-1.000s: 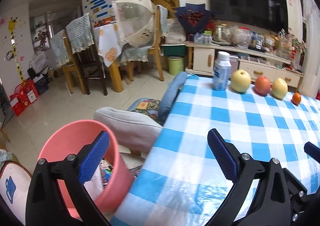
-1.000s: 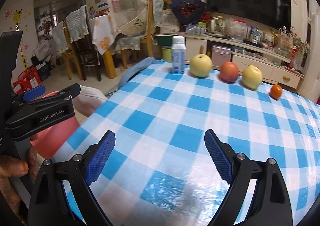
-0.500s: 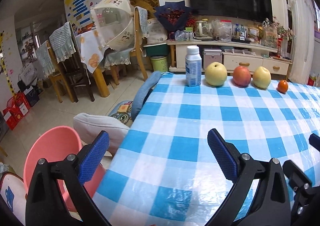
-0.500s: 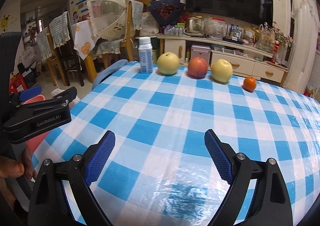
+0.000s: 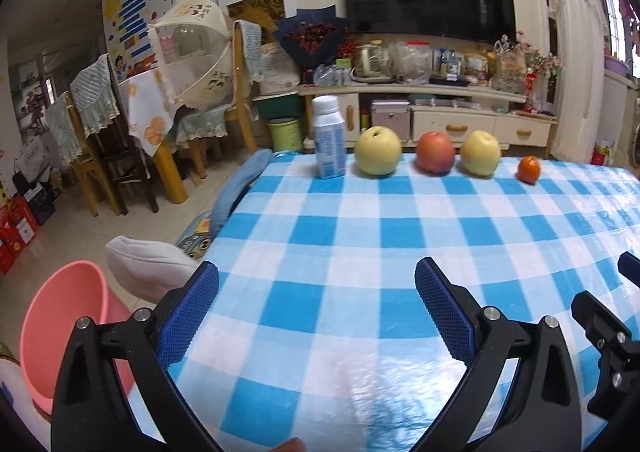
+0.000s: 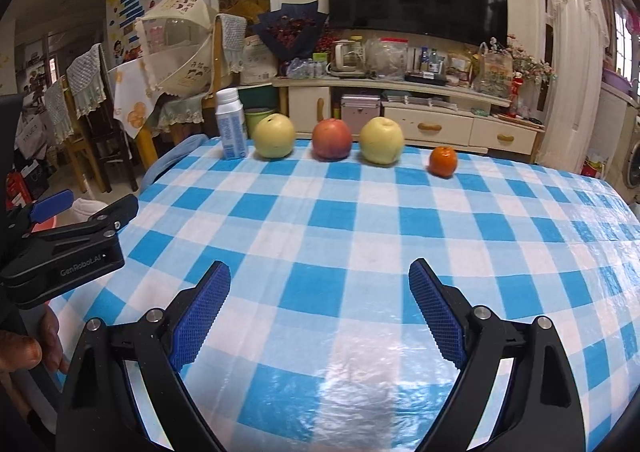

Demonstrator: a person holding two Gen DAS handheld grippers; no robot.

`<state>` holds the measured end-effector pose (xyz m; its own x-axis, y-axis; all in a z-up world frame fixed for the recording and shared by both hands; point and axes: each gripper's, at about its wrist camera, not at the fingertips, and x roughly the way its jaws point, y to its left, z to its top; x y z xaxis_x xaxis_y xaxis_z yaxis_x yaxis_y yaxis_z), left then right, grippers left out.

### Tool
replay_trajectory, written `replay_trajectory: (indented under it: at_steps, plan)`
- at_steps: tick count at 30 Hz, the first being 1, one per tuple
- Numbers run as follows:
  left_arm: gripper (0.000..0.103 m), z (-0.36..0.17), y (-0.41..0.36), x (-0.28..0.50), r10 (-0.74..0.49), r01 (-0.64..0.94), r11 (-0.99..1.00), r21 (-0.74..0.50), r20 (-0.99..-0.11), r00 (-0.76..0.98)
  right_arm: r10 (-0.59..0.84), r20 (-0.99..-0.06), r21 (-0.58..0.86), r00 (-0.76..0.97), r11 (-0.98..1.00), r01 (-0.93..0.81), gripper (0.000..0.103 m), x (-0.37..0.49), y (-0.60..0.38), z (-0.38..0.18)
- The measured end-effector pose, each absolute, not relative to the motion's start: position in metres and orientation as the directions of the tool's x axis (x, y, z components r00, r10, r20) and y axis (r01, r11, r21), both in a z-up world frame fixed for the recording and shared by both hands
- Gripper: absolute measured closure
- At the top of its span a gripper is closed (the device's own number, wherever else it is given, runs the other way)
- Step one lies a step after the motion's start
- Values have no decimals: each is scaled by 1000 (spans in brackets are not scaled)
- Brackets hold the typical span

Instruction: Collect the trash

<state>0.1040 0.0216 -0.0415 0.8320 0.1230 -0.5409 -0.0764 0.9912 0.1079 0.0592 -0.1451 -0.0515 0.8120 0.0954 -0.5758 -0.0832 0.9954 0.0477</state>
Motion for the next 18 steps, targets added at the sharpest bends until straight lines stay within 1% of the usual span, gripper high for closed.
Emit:
replay_trajectory:
  at_steps: [4, 14, 18]
  plan:
    - [4, -41, 10, 103, 76, -43, 996, 75, -525, 848, 70, -563, 59, 824, 997, -44, 13, 58, -165, -48]
    - [4, -48, -32, 105, 62, 30, 985, 167, -519, 852, 15, -548, 58, 836, 998, 19, 13, 57, -198, -47]
    - [4, -48, -46, 104, 21, 73, 984, 160, -520, 854, 0, -541, 43, 841, 999, 28, 13, 56, -205, -47]
